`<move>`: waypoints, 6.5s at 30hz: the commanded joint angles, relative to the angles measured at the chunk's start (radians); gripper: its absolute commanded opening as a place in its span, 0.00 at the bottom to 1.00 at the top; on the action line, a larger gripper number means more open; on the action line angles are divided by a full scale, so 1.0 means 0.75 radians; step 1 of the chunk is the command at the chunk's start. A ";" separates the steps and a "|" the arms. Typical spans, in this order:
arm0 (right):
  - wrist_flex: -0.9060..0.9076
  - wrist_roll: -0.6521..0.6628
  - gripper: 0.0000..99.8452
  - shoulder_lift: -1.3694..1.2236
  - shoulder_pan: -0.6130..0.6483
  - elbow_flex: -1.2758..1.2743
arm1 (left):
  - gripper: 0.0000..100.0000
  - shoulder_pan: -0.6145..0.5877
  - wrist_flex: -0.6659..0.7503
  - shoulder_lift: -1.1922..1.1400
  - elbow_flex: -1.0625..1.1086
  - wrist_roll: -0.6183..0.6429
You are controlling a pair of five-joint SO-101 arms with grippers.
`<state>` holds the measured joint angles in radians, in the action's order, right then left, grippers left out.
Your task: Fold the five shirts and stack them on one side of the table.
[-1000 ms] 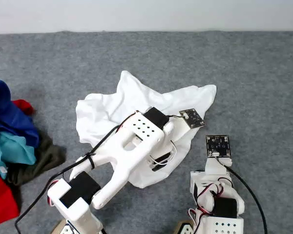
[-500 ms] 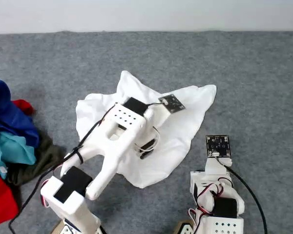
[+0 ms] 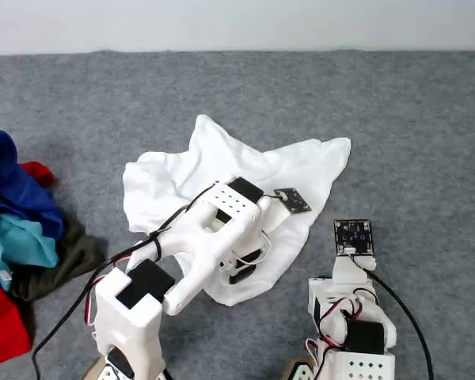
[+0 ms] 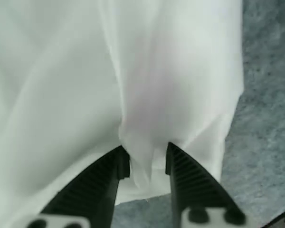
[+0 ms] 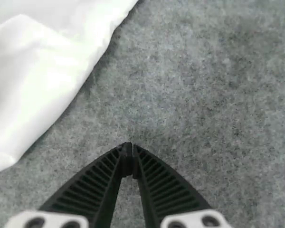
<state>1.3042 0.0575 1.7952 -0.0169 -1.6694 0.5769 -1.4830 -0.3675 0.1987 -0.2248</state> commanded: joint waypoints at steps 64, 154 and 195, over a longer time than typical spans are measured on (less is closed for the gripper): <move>-0.009 0.043 0.01 0.015 -0.001 -0.012 | 0.01 -0.624 -0.364 1.485 0.394 -0.008; 0.537 0.385 0.25 -3.287 0.132 3.243 | 0.01 -0.548 -0.141 1.489 0.437 -0.168; 0.521 0.471 0.01 -3.323 0.138 3.243 | 0.01 -0.536 -0.104 1.489 0.482 -0.164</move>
<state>1.6556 0.3982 -0.8224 0.0936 0.7196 0.1703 -1.5858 0.7265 0.5992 -0.3399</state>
